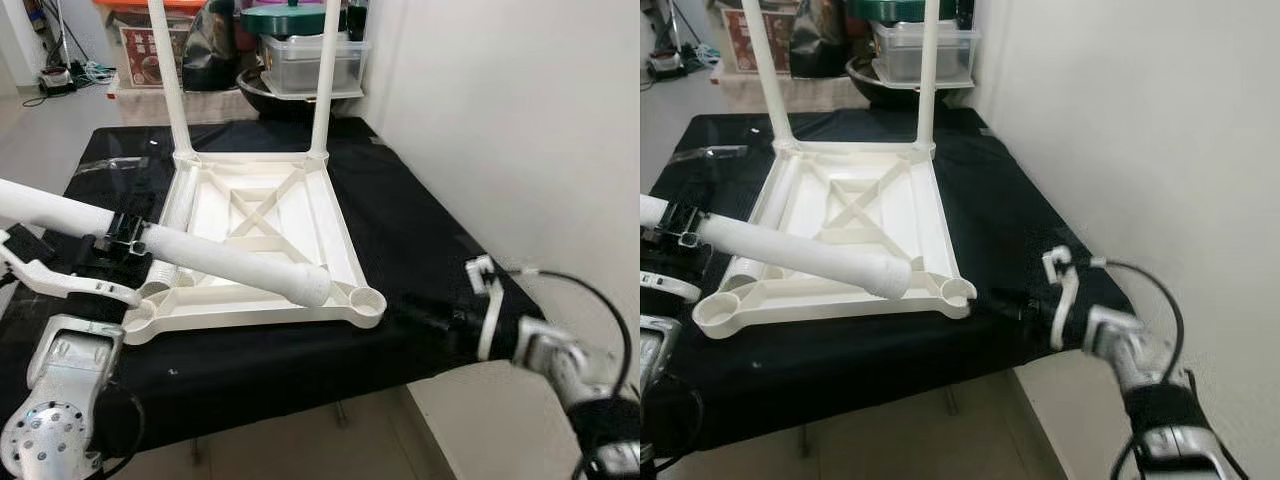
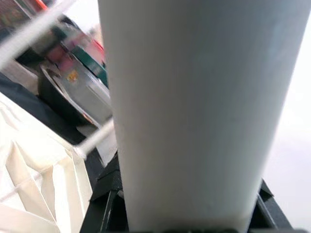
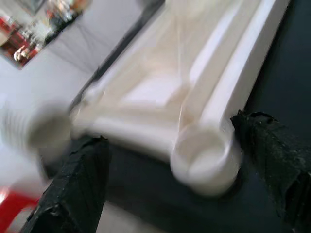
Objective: Building children table
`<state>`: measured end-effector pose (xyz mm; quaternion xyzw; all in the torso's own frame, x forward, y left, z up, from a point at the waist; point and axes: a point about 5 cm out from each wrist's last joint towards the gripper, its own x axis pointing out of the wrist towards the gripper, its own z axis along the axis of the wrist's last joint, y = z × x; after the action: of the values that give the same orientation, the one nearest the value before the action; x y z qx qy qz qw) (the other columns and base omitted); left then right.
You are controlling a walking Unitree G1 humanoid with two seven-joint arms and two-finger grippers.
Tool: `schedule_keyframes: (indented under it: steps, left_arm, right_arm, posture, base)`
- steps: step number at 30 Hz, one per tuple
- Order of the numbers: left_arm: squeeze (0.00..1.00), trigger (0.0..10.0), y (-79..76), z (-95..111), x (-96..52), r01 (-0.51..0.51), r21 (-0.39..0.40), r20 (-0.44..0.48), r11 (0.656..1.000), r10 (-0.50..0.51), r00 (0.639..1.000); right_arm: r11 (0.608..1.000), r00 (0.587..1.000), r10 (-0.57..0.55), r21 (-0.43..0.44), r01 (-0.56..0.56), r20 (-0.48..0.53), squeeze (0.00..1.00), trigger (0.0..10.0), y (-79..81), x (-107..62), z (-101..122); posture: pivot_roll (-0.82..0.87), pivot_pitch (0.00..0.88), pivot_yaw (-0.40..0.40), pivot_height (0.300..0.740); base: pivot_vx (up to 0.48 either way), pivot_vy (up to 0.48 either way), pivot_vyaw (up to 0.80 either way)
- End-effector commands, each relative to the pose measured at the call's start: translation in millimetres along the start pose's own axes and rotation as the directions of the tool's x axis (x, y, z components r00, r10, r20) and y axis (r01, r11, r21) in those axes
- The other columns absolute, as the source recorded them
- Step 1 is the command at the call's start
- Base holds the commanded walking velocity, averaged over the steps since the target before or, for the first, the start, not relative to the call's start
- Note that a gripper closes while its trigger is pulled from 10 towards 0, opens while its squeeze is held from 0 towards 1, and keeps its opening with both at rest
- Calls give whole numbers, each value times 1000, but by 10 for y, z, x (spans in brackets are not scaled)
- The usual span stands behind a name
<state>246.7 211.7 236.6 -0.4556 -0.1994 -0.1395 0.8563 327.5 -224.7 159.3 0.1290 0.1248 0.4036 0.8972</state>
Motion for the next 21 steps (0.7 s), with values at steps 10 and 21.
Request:
schedule_keyframes:
  steps: [10,21]
  left_arm:
    - [0,0,-158,-303,112,103,110,-182,989,-82,980]
    - [0,0,-275,-553,113,174,59,-283,983,-151,947]
  right_arm:
    - [925,956,289,-245,-290,-43,0,10000,633,432,740]
    - [822,836,463,-210,-529,-295,0,10000,1119,731,362]
  posture:
    - [71,0,-61,740]
    - [86,0,-65,740]
  base:
    - [0,0,0]
    - [0,0,0]
